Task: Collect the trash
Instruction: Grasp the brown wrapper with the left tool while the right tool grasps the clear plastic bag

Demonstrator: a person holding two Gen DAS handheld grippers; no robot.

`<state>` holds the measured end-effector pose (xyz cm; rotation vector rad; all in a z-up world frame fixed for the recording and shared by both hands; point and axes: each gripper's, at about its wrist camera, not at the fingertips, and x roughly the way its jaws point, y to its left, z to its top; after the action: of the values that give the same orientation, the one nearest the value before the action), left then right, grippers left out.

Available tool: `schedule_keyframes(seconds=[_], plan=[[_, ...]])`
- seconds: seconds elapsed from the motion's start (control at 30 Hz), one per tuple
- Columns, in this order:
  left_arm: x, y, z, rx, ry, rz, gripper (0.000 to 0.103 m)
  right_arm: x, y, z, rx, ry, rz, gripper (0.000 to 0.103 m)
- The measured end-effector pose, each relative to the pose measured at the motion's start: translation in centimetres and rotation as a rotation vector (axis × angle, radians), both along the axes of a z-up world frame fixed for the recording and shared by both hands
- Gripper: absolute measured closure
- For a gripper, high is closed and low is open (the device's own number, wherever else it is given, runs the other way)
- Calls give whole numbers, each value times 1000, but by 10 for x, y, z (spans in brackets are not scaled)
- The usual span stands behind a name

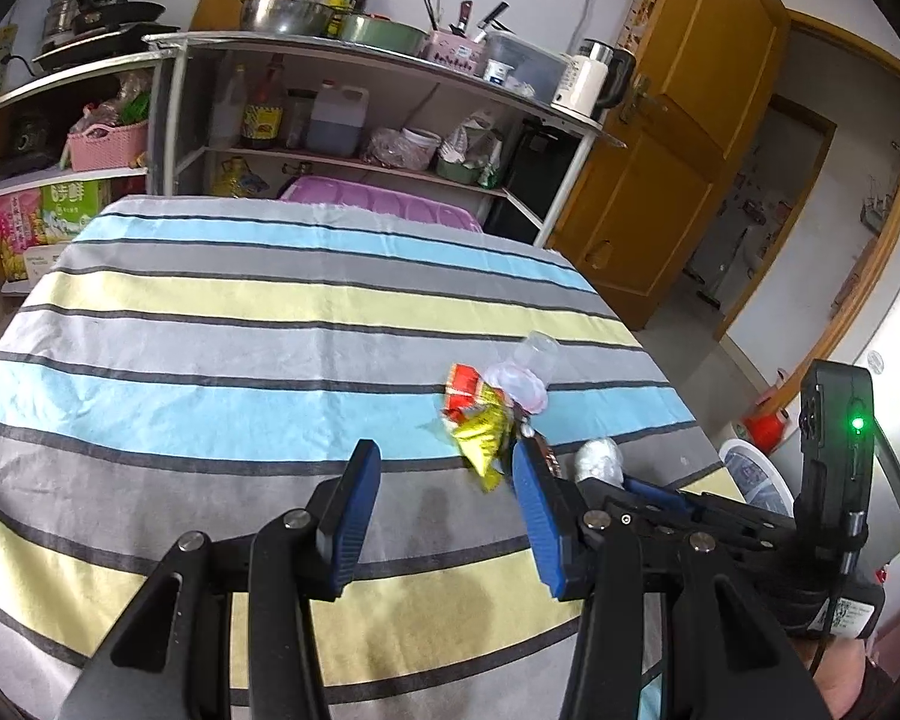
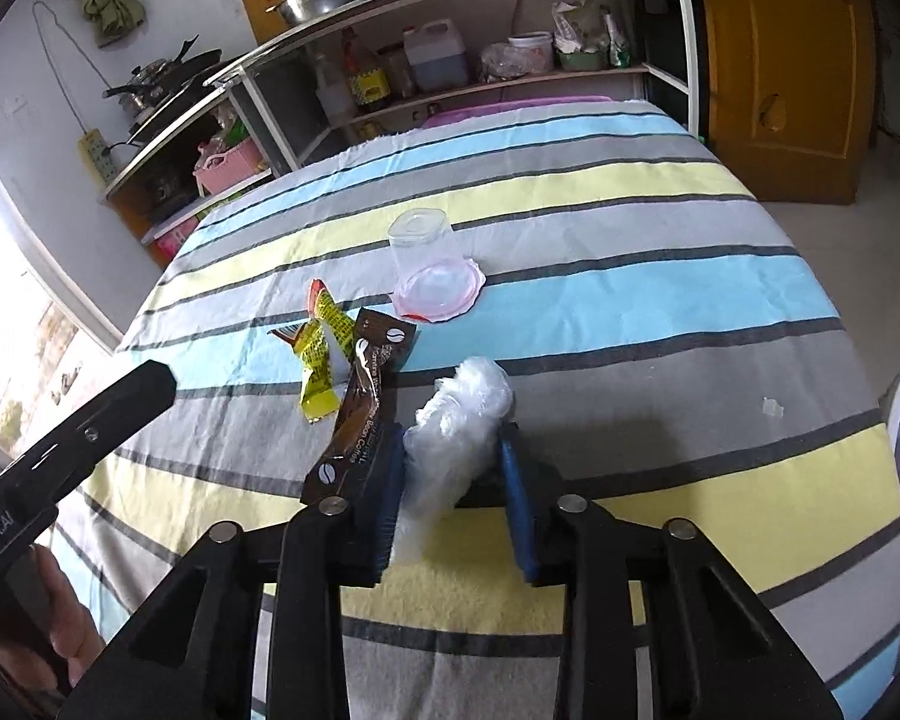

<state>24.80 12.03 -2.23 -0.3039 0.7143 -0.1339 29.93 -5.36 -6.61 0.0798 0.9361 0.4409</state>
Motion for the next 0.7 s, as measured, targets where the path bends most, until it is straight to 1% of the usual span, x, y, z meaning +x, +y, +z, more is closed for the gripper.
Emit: schedule_keyframes(seconds=[0.13, 0.23, 0.33, 0.43, 0.53, 0.63, 0.7], plan=[[6, -18, -1, -3, 11, -49, 55, -4, -12, 4, 0, -13, -13, 74], [14, -35, -6, -7, 34, -91, 55, -7, -27, 7, 10, -16, -29, 74], [25, -51, -17, 5, 88, -112, 59, -10, -44, 10, 17, -15, -47, 74], [34, -58, -28, 23, 136, -106, 61, -12, -59, 11, 19, -17, -63, 74], [38, -65, -31, 53, 144, -96, 65, -13, -72, 12, 19, -20, -77, 74], [40, -70, -31, 72, 153, -95, 77, -14, -79, 12, 23, -20, -90, 74], [40, -73, -31, 91, 147, -96, 78, -17, -82, 15, 23, -29, -97, 74]])
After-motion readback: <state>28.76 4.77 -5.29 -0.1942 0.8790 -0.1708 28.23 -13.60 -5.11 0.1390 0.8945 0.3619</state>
